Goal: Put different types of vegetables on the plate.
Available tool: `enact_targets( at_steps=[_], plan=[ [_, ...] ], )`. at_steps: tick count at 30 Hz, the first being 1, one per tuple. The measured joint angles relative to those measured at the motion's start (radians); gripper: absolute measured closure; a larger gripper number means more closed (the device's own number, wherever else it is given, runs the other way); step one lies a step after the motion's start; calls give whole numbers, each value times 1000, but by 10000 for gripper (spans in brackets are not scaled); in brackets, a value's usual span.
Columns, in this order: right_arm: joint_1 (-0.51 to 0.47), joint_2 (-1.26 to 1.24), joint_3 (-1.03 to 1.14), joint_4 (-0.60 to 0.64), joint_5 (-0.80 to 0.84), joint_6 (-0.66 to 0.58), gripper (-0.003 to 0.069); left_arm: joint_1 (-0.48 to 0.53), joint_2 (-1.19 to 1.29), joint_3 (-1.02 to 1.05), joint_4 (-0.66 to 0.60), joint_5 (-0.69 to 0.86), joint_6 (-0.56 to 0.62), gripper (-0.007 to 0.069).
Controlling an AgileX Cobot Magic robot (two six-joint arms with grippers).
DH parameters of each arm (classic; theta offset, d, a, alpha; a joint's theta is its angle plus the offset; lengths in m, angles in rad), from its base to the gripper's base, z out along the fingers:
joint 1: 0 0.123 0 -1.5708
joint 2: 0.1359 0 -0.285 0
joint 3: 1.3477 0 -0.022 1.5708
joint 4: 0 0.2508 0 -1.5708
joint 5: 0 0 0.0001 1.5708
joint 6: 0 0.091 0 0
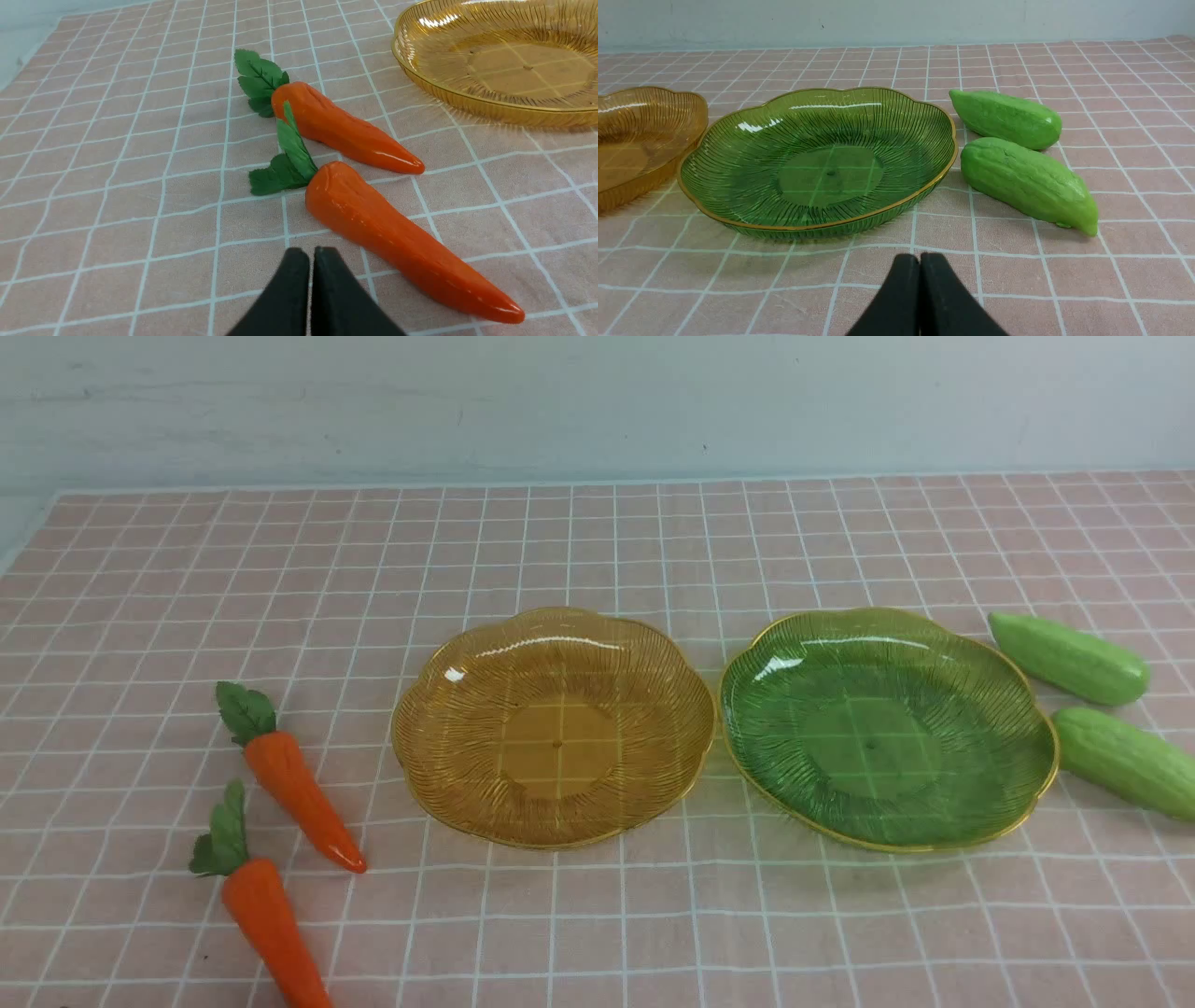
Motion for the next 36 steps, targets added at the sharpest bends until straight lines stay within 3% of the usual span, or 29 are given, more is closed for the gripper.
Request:
enact_targets(
  at_steps=[36],
  plan=[
    [0, 0, 0, 0, 0, 0, 676, 0, 0, 0, -17, 0, -18, 627]
  ],
)
